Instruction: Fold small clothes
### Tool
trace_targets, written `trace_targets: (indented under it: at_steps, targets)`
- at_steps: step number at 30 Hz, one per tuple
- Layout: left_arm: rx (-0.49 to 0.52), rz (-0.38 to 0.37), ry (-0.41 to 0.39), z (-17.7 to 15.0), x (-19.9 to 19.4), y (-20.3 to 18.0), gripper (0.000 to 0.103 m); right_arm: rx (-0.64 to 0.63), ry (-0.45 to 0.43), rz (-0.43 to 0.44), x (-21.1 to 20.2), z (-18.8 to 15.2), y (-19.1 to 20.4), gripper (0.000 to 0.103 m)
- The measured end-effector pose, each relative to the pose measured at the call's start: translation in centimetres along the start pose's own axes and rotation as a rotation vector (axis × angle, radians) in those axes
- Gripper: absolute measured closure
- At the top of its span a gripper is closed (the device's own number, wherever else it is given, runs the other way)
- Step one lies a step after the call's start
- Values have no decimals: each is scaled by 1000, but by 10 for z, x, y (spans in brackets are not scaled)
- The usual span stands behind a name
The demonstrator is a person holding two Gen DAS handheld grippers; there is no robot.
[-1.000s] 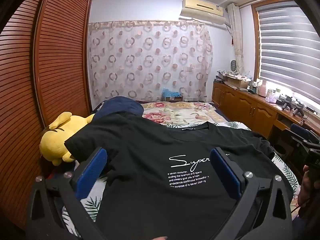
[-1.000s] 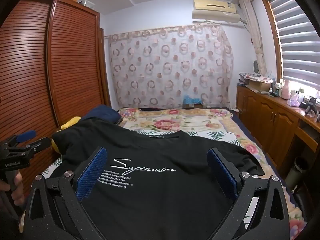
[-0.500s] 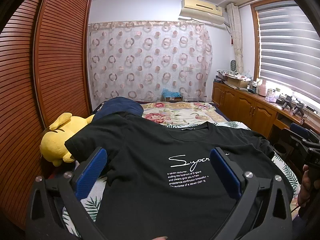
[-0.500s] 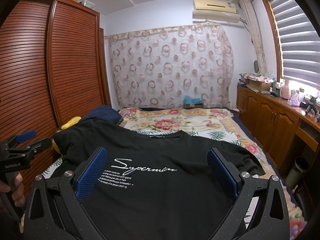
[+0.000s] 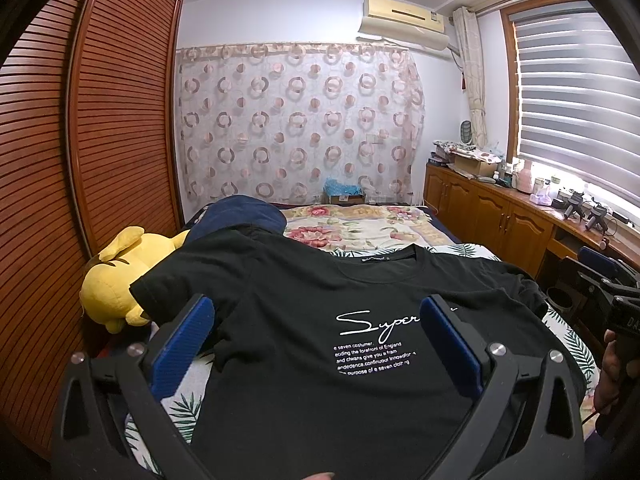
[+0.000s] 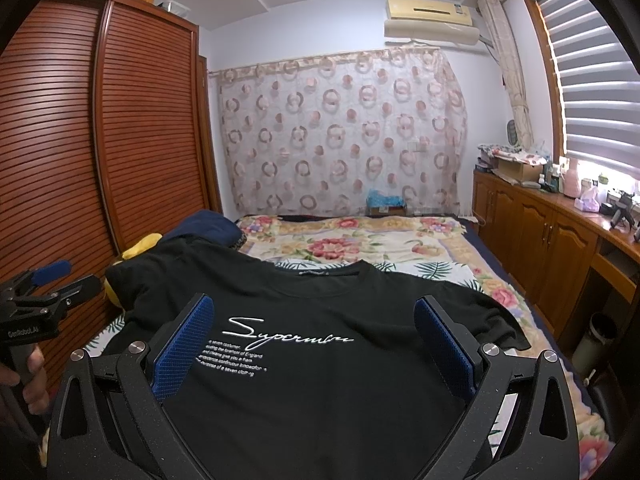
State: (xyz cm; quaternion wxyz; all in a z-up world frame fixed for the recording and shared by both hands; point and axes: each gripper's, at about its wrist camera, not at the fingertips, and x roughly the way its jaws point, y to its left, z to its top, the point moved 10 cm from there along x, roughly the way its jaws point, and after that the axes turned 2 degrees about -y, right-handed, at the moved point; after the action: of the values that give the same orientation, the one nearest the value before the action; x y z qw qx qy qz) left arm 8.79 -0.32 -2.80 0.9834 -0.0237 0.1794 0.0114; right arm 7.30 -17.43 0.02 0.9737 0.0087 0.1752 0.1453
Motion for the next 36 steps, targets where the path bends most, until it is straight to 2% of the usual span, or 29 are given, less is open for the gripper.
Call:
trace_targets:
  at_steps: [9, 36]
  targets:
    - [1, 0, -7, 15, -12, -1, 0, 0, 0, 0, 0, 0, 0, 1]
    - [3, 1, -10, 15, -13, -2, 0, 1, -1, 2, -1, 1, 0, 1]
